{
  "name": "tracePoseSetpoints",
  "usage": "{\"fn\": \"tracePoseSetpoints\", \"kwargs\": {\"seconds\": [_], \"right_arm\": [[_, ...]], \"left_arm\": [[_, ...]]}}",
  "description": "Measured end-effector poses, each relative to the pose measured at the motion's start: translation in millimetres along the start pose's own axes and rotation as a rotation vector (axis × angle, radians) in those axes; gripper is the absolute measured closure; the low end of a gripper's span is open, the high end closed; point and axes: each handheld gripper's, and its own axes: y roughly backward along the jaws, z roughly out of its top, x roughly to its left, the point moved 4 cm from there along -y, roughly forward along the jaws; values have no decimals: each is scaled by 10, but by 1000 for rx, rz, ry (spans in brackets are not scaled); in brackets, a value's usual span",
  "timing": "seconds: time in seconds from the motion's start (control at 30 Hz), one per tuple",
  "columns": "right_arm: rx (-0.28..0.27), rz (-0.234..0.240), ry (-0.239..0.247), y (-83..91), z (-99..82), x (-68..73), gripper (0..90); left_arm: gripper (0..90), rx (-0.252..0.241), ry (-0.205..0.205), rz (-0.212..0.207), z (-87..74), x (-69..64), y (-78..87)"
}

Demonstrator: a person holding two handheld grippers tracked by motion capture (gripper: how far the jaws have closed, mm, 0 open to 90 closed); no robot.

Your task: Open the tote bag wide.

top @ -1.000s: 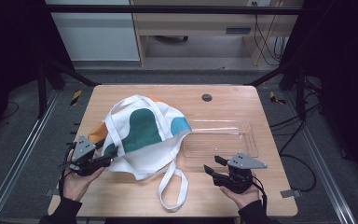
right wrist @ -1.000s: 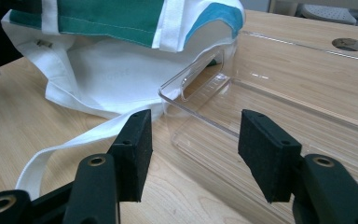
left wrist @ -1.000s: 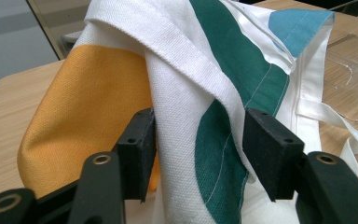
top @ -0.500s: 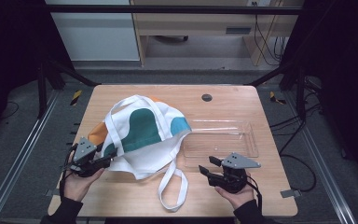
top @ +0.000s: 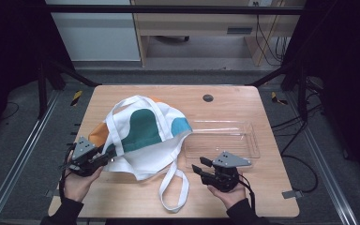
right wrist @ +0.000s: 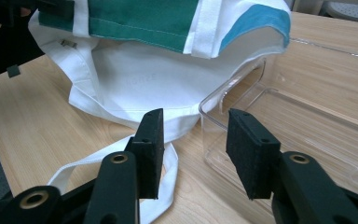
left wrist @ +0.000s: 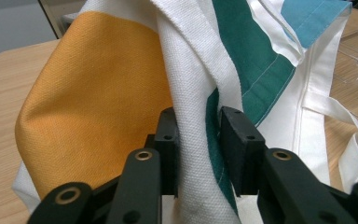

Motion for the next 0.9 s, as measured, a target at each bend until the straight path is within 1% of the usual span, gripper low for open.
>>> {"fn": "tracePoseSetpoints", "kwargs": {"seconds": [0.07, 0.17, 0.27, 0.4, 0.57, 0.77, 0.9], "right_arm": [[0, 7, 9, -26, 17, 30, 609], [-2, 17, 7, -72, 48, 77, 630], [-3, 25, 13, -126, 82, 108, 670], [1, 42, 25, -199, 116, 161, 720], [7, 50, 35, -296, 153, 214, 783], [2, 44, 31, -388, 202, 251, 889], [-2, 29, 38, -475, 227, 285, 900]], "left_arm": [[720, 2, -1, 4, 7, -3, -1], [738, 5, 9, 2, 10, 4, -3], [759, 11, 14, 0, 16, 16, -6], [773, 13, 16, -1, 18, 16, -9], [783, 13, 15, 0, 17, 17, -14], [789, 9, 16, 1, 17, 19, -16], [790, 7, 17, 0, 16, 19, -16]]}}
